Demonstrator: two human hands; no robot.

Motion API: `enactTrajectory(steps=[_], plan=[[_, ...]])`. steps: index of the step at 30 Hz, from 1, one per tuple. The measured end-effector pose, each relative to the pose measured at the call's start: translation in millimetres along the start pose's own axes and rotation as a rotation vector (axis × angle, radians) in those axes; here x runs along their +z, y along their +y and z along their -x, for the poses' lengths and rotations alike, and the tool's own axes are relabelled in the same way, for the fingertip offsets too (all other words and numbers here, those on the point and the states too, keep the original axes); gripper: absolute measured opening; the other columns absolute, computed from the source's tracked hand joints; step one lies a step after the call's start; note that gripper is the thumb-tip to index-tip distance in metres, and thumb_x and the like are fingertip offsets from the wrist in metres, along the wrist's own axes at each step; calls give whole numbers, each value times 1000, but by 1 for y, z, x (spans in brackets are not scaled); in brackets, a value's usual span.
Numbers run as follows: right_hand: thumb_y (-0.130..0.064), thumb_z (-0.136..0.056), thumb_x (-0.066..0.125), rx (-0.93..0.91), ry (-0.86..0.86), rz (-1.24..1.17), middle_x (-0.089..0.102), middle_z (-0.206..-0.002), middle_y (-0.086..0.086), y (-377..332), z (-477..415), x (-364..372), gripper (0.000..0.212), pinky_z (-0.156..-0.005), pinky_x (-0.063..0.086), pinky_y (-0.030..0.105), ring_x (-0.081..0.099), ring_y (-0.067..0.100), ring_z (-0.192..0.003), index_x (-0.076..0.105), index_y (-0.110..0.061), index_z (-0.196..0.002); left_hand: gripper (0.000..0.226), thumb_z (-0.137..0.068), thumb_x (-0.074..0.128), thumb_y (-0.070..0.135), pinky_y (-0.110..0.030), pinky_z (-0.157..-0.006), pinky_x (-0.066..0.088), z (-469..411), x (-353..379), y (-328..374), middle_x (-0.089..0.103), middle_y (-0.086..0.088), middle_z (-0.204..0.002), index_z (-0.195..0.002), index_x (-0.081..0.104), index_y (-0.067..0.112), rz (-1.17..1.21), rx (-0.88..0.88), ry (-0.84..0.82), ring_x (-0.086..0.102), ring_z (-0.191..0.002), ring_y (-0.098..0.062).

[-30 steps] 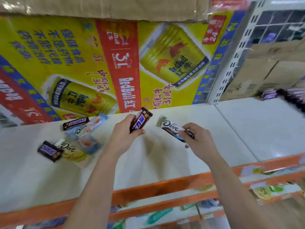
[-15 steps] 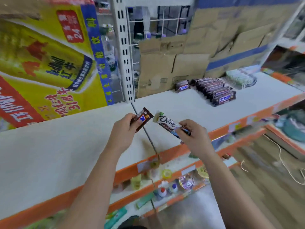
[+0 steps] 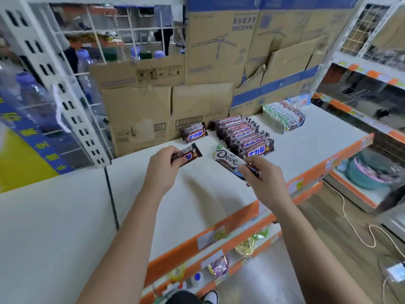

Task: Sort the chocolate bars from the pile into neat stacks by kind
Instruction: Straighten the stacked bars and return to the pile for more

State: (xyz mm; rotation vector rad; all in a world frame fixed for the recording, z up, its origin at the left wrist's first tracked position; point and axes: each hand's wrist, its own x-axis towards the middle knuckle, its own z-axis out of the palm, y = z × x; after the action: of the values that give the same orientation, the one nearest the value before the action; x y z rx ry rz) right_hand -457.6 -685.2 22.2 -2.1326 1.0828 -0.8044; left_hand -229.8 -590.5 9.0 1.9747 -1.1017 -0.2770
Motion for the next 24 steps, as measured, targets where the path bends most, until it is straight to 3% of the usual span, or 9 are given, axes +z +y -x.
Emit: enactTrajectory(steps=[3, 8, 14, 19, 22, 24], plan=[[-27, -91, 61, -50, 10, 47, 66, -73, 4, 18, -31, -8, 11, -62, 47, 38, 60, 26, -66, 62, -16, -91, 10, -86, 64, 17, -26, -64, 27, -29, 20, 2, 58, -3, -86, -93, 65, 10, -38, 13, 10, 50, -82, -20], [-28, -89, 62, -93, 7, 45, 63, -70, 1, 40, -70, -15, 11, -60, 41, 34, 53, 21, -64, 64, -17, -88, 9, -82, 68, 14, -31, -63, 33, -52, 41, 4, 57, 1, -81, -89, 66, 10, -80, -29, 11, 54, -81, -22], [-28, -90, 61, -156, -109, -16, 61, -66, -1, 58, -114, -20, 10, -59, 40, 32, 52, 17, -63, 61, -22, -83, 10, -82, 70, 24, -25, -61, 38, -60, 61, 9, 62, 3, -77, -88, 65, 17, -28, -143, 74, 55, -73, -15], [-27, -90, 62, -254, -215, -87, 61, -66, -12, 67, -149, -32, 9, -55, 37, 15, 54, -1, -62, 59, -29, -82, 14, -76, 73, 10, -16, -56, 47, -57, 73, 27, 67, -9, -78, -86, 65, 17, 252, -300, 237, 61, -58, -14], [-28, -90, 62, -284, -295, -124, 64, -70, -12, 74, -163, -38, 6, -58, 40, 19, 57, -1, -66, 59, -30, -85, 23, -72, 76, 7, -14, -56, 44, -52, 82, 41, 66, 2, -76, -80, 64, 25, 247, -334, 381, 56, -57, -4], [-29, -90, 62, -314, -338, -129, 63, -69, -14, 81, -169, -41, 7, -56, 39, 19, 56, 1, -66, 59, -31, -84, 21, -70, 77, 12, -19, -59, 42, -49, 87, 48, 66, 4, -75, -81, 64, 24, 235, -370, 438, 55, -62, -6]])
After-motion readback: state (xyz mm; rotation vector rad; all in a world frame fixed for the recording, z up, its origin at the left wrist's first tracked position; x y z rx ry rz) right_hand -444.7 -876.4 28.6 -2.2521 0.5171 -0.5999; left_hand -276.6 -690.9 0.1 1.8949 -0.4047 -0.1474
